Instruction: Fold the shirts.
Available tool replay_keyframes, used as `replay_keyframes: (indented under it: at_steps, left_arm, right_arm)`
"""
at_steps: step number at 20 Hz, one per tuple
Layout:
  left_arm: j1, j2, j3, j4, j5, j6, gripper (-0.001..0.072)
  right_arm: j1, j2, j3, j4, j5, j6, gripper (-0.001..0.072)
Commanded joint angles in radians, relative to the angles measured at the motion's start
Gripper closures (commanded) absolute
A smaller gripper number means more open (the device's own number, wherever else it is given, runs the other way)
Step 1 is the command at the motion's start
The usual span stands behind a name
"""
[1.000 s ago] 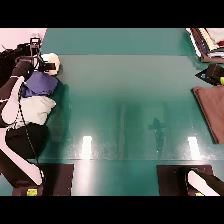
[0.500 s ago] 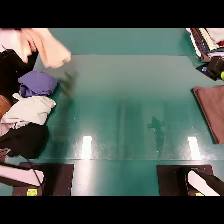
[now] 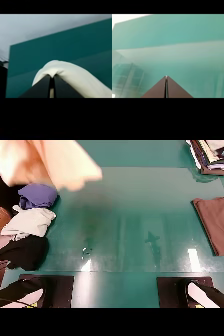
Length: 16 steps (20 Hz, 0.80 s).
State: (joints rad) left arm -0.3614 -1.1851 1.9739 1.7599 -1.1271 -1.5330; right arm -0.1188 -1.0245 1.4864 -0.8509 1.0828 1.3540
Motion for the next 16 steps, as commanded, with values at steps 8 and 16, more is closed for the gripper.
replay_keyframes:
  at_steps: [8,16]
  left_arm:
    - [-0.359,-0.128,-0.417,-0.38,0.06,-0.023,0.0083]
    - [0.091,-0.091,-0.595,-0.277,-0.047,-0.066,0.0082]
  right_arm:
    - [-0.001,0.002,0.205,0.003,0.161,-0.006,0.0697]
    - [0.0,0.002,0.204,0.002,0.201,-0.005,0.0697]
